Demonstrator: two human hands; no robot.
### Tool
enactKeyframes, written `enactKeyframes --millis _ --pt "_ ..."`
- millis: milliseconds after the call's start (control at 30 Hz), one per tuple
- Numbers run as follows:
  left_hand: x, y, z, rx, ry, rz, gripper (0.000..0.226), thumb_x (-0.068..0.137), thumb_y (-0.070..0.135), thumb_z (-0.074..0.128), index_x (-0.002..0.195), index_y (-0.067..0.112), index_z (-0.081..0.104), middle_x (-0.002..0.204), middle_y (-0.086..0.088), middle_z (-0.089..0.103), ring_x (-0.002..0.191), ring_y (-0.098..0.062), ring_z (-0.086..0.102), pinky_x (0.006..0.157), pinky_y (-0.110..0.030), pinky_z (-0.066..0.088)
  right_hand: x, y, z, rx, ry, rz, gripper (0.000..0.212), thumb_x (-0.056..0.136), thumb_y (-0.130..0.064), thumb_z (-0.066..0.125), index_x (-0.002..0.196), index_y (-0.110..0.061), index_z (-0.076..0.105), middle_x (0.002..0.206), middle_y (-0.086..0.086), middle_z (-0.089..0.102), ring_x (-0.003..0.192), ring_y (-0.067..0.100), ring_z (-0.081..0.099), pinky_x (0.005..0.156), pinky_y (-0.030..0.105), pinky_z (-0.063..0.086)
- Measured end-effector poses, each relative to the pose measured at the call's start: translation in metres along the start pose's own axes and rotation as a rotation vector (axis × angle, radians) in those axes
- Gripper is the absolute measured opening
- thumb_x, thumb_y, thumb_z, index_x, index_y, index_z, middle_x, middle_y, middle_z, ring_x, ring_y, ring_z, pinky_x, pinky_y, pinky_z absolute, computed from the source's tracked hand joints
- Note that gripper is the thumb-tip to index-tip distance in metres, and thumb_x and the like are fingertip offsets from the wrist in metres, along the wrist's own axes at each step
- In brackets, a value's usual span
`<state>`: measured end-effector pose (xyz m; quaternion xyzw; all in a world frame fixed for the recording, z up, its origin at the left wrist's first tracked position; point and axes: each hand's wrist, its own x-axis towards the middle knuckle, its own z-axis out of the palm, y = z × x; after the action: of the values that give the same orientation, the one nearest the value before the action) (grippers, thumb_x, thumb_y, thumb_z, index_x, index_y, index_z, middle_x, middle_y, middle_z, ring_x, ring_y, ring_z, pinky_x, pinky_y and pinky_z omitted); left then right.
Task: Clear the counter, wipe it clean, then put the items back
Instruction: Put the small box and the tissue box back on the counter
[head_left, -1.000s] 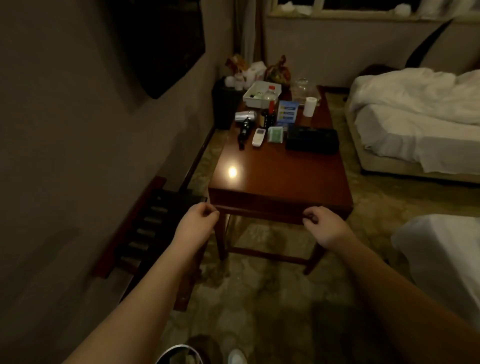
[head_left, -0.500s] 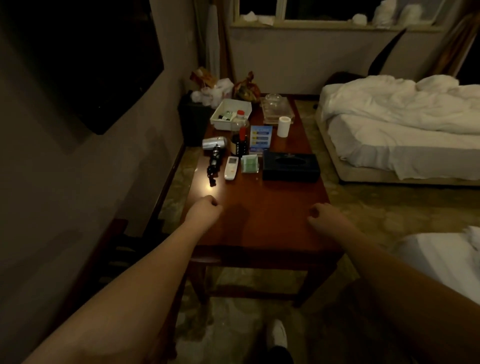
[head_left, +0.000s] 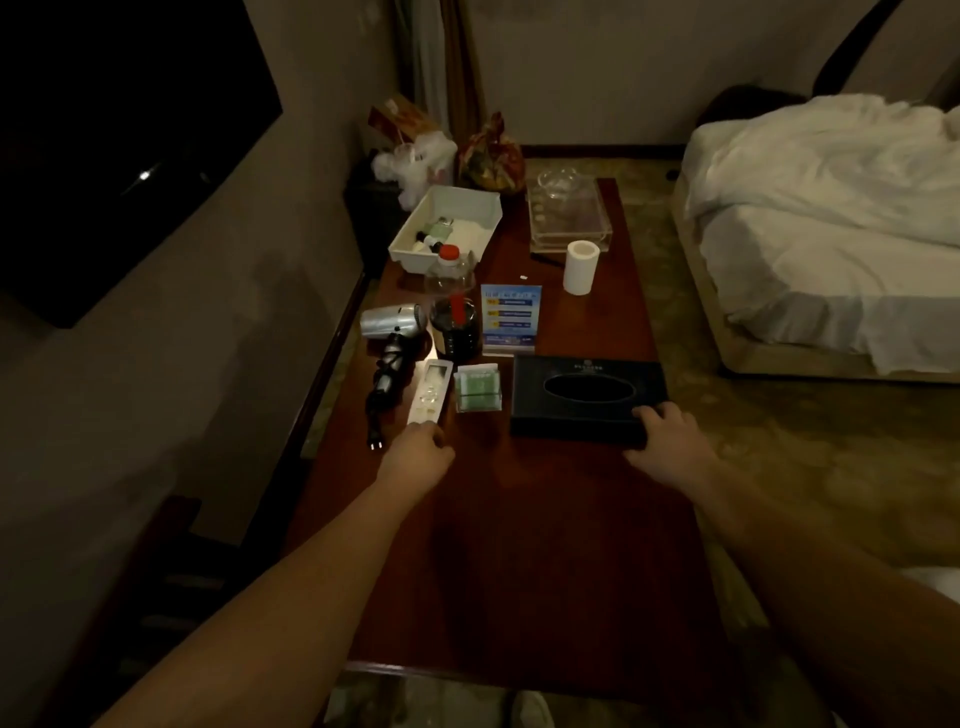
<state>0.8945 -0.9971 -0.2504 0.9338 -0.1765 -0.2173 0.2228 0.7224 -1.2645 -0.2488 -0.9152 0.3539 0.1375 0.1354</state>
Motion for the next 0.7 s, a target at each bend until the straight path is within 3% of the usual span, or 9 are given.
enactKeyframes --millis 100,300,533,700 --pt "0.041 0.008 0.018 0.082 0.007 0.021 0.037 0.088 0.026 0.056 0.122 0.013 0.055 0.128 -0.009 0.049 0.115 -0.028 0.050 0.093 -0.041 0.046 0.040 0.009 0.005 -0.032 -0.043 -0.027 0.075 0.087 -0.046 0.060 0.148 -0.028 0.021 0.153 0.011 0.017 0.139 0.034 0.021 0.111 0.047 0.032" --pt "0.088 0.025 0.041 0.155 0.044 0.033 0.055 0.089 0.026 0.054 0.142 0.021 0.039 0.140 -0.009 0.039 0.127 -0.028 0.037 0.100 -0.041 0.038 0.090 0.016 0.015 -0.129 -0.089 -0.061 0.073 0.087 -0.047 0.062 0.147 -0.035 0.024 0.160 0.008 -0.002 0.146 0.034 -0.002 0.114 0.050 0.026" --pt "0.110 0.026 0.057 0.196 0.038 0.017 0.054 0.092 0.030 0.053 0.143 0.021 0.037 0.142 -0.009 0.039 0.128 -0.029 0.034 0.101 -0.040 0.036 0.101 0.020 0.023 -0.113 -0.038 -0.094 0.070 0.085 -0.044 0.065 0.144 -0.030 0.031 0.160 0.009 -0.011 0.146 0.033 -0.013 0.108 0.043 0.035" --pt "0.110 0.023 0.064 0.230 0.047 0.021 0.032 0.094 0.027 0.052 0.124 0.016 0.053 0.134 -0.010 0.045 0.123 -0.030 0.036 0.098 -0.041 0.038 0.098 0.020 0.027 -0.075 -0.016 -0.095 0.070 0.083 -0.042 0.067 0.142 -0.029 0.033 0.160 0.008 -0.014 0.145 0.032 -0.017 0.107 0.043 0.038"
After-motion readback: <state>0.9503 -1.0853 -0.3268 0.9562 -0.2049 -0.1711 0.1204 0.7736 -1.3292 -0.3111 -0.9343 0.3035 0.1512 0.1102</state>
